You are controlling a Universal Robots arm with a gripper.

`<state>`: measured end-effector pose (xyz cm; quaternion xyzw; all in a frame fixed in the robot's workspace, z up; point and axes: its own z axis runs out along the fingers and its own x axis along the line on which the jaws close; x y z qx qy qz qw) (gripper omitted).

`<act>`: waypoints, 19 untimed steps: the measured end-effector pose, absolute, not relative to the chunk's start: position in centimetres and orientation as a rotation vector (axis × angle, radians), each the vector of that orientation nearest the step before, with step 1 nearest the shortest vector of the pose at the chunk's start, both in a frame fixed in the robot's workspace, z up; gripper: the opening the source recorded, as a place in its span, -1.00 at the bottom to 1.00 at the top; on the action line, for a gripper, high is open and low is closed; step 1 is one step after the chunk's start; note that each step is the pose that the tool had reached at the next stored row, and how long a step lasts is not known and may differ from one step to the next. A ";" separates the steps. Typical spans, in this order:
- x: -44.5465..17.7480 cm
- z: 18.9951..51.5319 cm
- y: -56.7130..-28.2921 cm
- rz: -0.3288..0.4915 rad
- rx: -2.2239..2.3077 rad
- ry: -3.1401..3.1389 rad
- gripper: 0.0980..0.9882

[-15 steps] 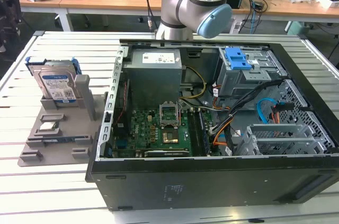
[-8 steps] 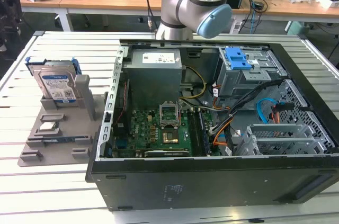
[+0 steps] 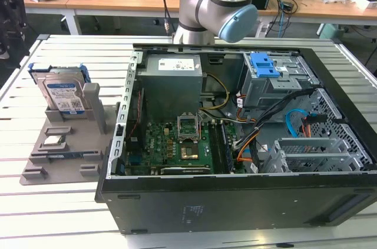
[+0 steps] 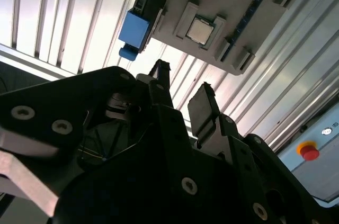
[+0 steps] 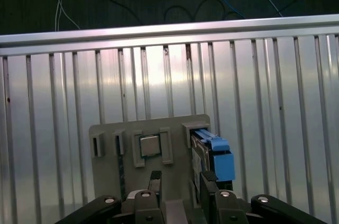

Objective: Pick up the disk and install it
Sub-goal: 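Pick up the disk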

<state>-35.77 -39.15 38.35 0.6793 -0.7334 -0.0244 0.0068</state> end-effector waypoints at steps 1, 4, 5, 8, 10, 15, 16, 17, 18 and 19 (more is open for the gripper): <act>-35.8 38.3 -39.1 -0.076 2.125 -2.294 -0.28; -35.8 38.1 -39.1 -0.076 2.125 -2.294 -0.28; -35.8 38.0 -39.1 -0.076 2.125 -2.294 -0.28; -35.8 37.8 -39.1 -0.076 2.125 -2.294 -0.28; -35.8 37.7 -39.1 -0.076 2.125 -2.294 -0.28; -35.8 37.5 -39.1 -0.076 2.125 -2.294 -0.28; -35.8 37.4 -39.1 -0.076 2.125 -2.294 -0.28; -35.8 37.3 -39.1 -0.076 2.125 -2.294 -0.28; -35.8 37.1 -39.1 -0.076 2.125 -2.294 -0.28; -35.8 37.0 -39.1 -0.076 2.125 -2.294 -0.28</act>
